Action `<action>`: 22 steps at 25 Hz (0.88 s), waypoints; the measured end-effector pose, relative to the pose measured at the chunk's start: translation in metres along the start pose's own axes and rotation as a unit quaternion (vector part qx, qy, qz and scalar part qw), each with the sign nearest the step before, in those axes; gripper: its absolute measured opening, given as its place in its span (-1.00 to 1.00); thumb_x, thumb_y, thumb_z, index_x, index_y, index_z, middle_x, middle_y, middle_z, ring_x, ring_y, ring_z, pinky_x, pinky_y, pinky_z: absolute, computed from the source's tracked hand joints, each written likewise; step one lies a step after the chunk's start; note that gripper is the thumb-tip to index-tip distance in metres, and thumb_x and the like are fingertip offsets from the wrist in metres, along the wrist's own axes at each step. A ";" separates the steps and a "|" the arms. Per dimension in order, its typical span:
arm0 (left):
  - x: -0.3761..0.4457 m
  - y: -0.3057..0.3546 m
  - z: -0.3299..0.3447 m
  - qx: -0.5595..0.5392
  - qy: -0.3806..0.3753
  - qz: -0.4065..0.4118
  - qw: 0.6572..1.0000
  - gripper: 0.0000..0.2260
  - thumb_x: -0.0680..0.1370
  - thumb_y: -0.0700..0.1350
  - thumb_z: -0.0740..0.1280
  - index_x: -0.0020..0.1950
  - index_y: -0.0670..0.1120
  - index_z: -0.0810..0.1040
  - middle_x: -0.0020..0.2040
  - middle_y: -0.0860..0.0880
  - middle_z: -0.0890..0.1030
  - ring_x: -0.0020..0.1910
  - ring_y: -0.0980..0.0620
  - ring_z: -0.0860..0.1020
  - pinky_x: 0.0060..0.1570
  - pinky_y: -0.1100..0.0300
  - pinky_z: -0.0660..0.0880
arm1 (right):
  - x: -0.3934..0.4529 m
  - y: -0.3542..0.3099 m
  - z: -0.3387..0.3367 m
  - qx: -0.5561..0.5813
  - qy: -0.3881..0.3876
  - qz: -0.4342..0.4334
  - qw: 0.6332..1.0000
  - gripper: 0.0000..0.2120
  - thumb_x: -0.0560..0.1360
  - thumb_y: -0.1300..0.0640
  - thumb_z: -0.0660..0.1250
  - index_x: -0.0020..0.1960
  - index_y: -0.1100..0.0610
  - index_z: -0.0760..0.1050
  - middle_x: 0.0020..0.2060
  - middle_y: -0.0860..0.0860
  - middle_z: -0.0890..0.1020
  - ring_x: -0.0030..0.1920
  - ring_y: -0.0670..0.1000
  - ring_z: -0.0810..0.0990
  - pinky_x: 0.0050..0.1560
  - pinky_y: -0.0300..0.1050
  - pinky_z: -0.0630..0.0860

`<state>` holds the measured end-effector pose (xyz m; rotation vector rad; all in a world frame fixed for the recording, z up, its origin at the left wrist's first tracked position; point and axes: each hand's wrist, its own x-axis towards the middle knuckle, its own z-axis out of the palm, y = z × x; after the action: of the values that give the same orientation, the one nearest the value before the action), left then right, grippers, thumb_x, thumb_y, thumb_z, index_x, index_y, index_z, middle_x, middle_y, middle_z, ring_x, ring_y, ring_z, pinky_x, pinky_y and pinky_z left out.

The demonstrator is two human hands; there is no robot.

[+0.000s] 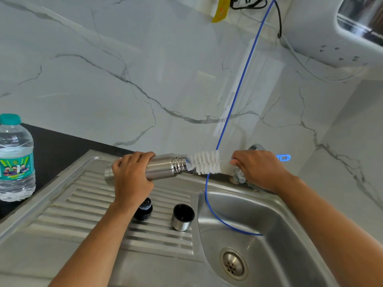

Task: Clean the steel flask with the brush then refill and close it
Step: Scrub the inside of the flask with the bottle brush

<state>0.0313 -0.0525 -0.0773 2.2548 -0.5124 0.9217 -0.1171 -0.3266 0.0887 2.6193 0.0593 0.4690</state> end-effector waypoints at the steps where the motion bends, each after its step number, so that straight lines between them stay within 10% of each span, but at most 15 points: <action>1: 0.000 0.001 0.000 -0.004 -0.001 -0.004 1.000 -0.32 0.21 -0.32 0.55 0.31 0.02 0.55 0.12 0.01 0.61 0.12 -0.09 0.52 0.19 -0.09 0.34 | -0.001 -0.001 0.001 -0.013 0.022 -0.006 1.000 -0.58 0.68 -0.21 -0.07 0.00 -0.03 0.48 -0.15 -0.08 0.65 -0.09 0.08 0.62 -0.09 -0.10 0.23; 5: -0.001 -0.001 0.001 -0.007 -0.004 0.009 1.000 -0.31 0.20 -0.32 0.55 0.30 0.02 0.55 0.11 0.02 0.61 0.11 -0.09 0.52 0.20 -0.09 0.35 | -0.006 0.017 -0.008 -0.022 0.005 -0.023 0.999 -0.52 0.62 -0.26 -0.15 -0.08 -0.03 0.45 -0.27 -0.08 0.58 -0.20 0.01 0.54 -0.22 -0.17 0.17; 10: 0.000 0.002 0.000 -0.001 -0.003 0.033 0.999 -0.32 0.20 -0.30 0.55 0.28 0.04 0.56 0.10 0.05 0.60 0.12 -0.06 0.52 0.26 -0.09 0.34 | -0.015 0.038 -0.013 0.259 -0.172 0.090 0.946 -0.60 0.69 -0.14 0.13 -0.32 -0.17 0.41 -0.44 -0.23 0.49 -0.31 -0.20 0.41 -0.15 -0.19 0.30; 16: 0.000 0.002 0.000 -0.014 0.010 -0.007 1.000 -0.30 0.20 -0.34 0.54 0.31 0.01 0.55 0.11 0.01 0.61 0.12 -0.10 0.54 0.17 -0.12 0.36 | -0.008 0.026 -0.003 0.003 0.041 0.010 0.999 -0.45 0.55 -0.39 -0.16 -0.14 -0.05 0.43 -0.27 -0.11 0.56 -0.27 -0.05 0.50 -0.25 -0.12 0.33; 22: -0.002 0.005 0.001 -0.024 0.022 0.009 0.999 -0.30 0.17 -0.36 0.54 0.28 0.01 0.55 0.10 0.01 0.61 0.10 -0.10 0.54 0.16 -0.12 0.37 | -0.009 0.035 0.001 0.000 0.045 -0.020 0.999 -0.40 0.62 -0.35 -0.17 -0.21 -0.01 0.45 -0.39 -0.10 0.51 -0.39 -0.08 0.41 -0.31 -0.10 0.30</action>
<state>0.0272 -0.0567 -0.0772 2.1864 -0.5315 0.9561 -0.1269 -0.3592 0.1011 2.5916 0.1416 0.5720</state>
